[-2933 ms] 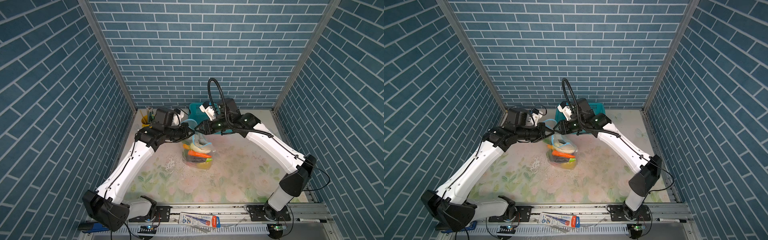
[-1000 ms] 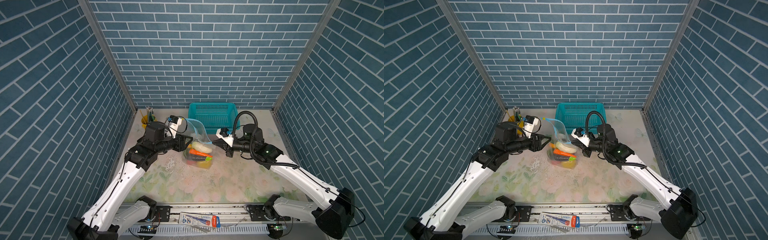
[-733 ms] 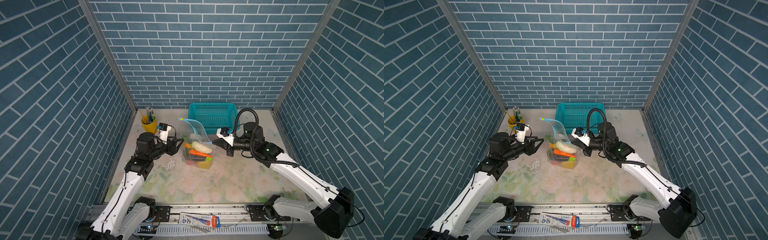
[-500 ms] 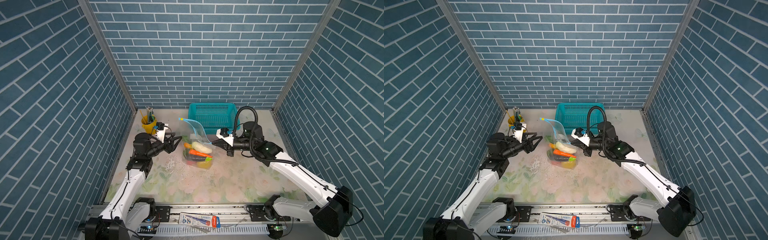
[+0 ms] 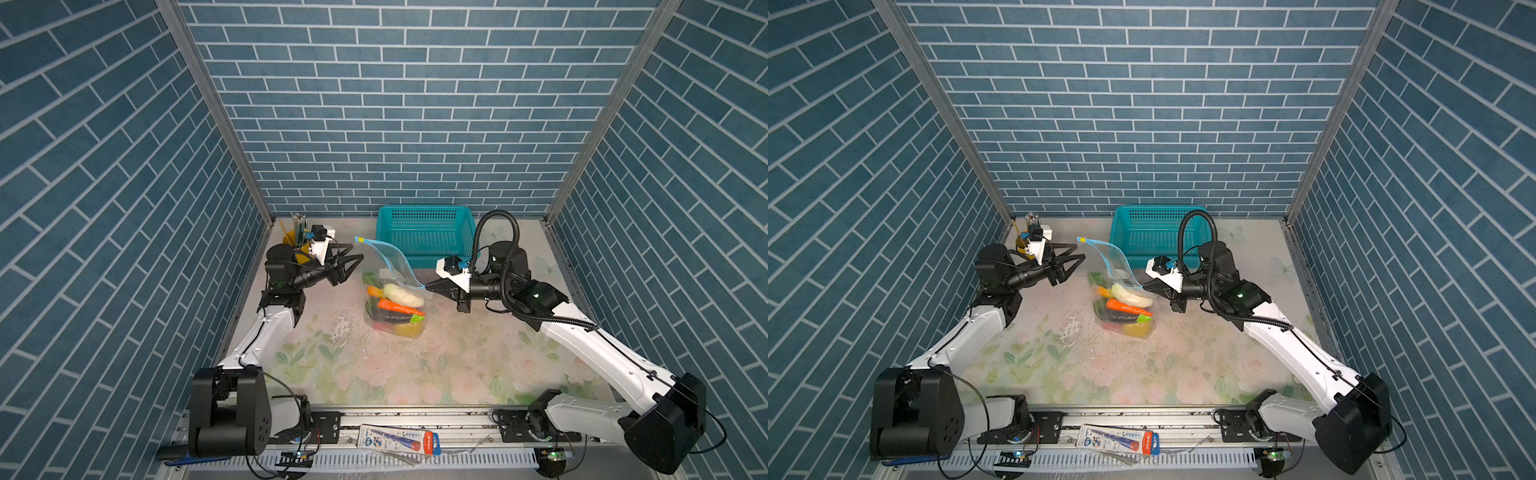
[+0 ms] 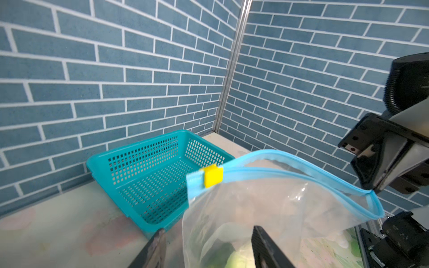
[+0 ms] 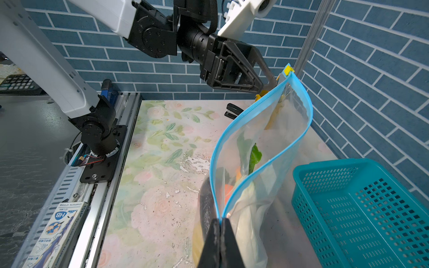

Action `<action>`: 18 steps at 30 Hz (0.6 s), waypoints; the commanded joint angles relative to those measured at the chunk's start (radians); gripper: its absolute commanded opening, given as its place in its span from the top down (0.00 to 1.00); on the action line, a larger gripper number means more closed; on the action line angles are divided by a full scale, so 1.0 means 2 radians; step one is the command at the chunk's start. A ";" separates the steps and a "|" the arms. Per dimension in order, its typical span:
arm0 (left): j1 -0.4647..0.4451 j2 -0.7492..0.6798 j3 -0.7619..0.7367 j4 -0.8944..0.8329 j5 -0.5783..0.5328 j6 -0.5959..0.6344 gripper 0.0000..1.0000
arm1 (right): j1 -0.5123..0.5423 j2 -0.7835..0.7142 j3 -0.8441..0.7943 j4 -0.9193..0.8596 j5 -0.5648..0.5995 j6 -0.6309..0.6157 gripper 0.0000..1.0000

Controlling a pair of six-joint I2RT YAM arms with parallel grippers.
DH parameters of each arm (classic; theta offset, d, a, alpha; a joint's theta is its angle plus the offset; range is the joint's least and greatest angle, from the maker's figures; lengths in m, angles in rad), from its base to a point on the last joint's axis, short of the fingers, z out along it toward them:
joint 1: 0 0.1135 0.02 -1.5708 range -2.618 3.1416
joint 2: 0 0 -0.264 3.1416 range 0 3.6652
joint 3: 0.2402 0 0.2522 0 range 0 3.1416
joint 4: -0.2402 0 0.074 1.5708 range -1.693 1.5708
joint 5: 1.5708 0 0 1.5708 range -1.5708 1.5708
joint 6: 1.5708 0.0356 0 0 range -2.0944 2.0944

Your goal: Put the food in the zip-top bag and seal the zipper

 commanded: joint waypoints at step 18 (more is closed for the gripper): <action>0.003 0.055 0.068 -0.041 0.099 0.061 0.60 | -0.008 -0.007 0.020 -0.015 -0.028 -0.033 1.00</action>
